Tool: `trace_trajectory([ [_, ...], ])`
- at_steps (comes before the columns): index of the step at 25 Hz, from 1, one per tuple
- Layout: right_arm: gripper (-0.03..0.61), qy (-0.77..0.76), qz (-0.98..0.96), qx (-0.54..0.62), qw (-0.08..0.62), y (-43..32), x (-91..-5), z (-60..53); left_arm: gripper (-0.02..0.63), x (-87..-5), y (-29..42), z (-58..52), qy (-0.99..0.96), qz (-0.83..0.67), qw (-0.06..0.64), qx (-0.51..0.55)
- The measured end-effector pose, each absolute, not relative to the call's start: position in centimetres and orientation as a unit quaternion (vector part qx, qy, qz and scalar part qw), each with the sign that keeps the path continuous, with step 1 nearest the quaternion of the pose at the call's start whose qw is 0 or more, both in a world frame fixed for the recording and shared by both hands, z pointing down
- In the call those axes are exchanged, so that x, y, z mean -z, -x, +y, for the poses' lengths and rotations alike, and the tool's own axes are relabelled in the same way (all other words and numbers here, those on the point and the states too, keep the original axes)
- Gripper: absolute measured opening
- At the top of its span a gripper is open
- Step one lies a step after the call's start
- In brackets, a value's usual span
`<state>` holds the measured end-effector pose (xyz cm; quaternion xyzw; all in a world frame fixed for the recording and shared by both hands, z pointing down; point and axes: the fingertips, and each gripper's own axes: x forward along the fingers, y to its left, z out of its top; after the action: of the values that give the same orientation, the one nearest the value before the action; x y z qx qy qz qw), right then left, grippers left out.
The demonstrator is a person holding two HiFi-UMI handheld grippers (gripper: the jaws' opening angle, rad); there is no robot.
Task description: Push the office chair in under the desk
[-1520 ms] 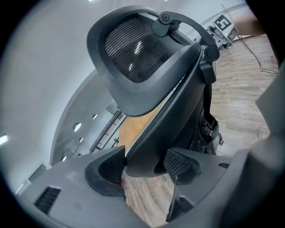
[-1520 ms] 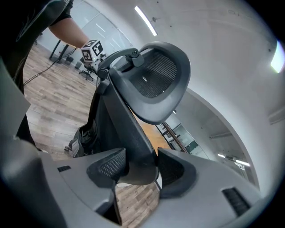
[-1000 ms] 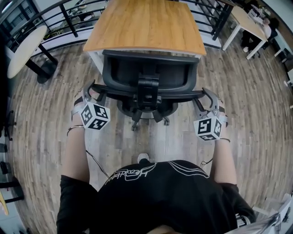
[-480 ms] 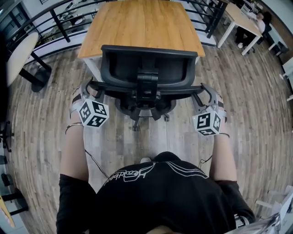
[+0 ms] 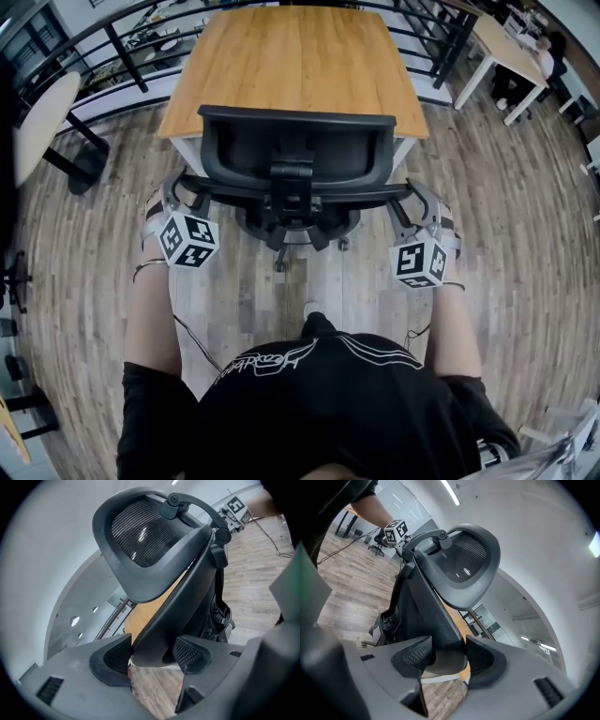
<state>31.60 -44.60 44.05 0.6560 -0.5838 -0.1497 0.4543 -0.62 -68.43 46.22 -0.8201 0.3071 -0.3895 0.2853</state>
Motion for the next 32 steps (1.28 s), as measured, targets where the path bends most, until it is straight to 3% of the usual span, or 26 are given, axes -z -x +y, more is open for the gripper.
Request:
trace_trajectory([
  [13, 0.245, -0.645, -0.598, 0.162, 0.448, -37.6, -43.4, -55.5, 0.253, -45.7, -4.5, -78.3, 0.810, 0.330, 0.272, 0.402],
  [32, 0.245, -0.656, -0.589, 0.168, 0.441, -39.0, -43.9, -59.8, 0.253, -46.1, -6.2, -82.9, 0.812, 0.326, 0.282, 0.394],
])
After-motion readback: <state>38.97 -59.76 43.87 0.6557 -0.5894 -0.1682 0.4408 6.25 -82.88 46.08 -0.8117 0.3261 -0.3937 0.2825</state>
